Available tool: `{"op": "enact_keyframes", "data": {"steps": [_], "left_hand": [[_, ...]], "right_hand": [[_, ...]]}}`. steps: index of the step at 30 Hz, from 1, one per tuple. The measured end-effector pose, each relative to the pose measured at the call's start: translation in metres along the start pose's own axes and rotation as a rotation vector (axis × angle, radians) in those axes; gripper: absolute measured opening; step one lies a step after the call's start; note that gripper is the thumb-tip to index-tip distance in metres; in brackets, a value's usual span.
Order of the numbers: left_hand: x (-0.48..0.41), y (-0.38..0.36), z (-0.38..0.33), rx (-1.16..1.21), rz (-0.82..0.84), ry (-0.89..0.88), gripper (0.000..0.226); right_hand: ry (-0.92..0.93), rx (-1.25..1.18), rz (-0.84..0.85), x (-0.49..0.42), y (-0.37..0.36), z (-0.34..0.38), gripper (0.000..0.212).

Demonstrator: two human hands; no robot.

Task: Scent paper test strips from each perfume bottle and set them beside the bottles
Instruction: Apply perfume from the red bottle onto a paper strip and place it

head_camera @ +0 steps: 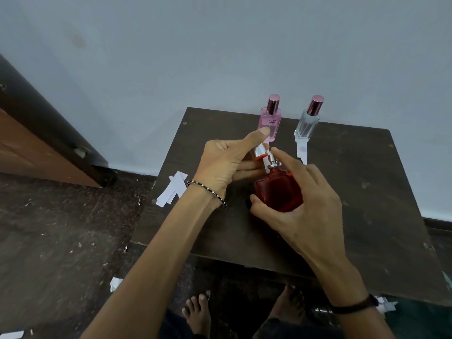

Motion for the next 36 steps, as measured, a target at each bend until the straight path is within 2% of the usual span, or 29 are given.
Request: {"op": "enact_keyframes", "data": {"steps": [15,20,28,33,36], "left_hand": [[-0.0049,0.0033,0.0068,-0.020,0.007,0.044,0.032],[-0.0042,0.0041,0.0069,-0.010,0.001,0.046,0.048],[-0.0058,0.0021,0.0091,-0.005,0.017,0.052,0.034],[-0.0067,0.0014,0.0085,-0.002,0.028,0.039,0.029],[-0.0079,0.0015,0.0089,0.002,0.025,0.029,0.025]], "right_hand": [[-0.066,0.052,-0.027,0.0012,0.0006,-0.0004,0.082],[-0.080,0.067,-0.022,-0.0005,-0.0004,-0.0004,0.081],[-0.098,0.067,-0.042,-0.0001,0.0015,-0.0013,0.081],[-0.073,0.072,0.022,0.0000,-0.0017,-0.0004,0.084],[-0.057,0.017,0.012,0.0004,0.0001,-0.0021,0.096]]}}
Point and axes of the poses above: each hand's wrist, its own x-axis away from the middle knuckle, its own y-axis out of the back of the hand, z = x × y, the point moved 8 cm from there along -x, towards the middle knuckle, and after that the axes turned 13 degrees about -x, right-handed, at the moved point
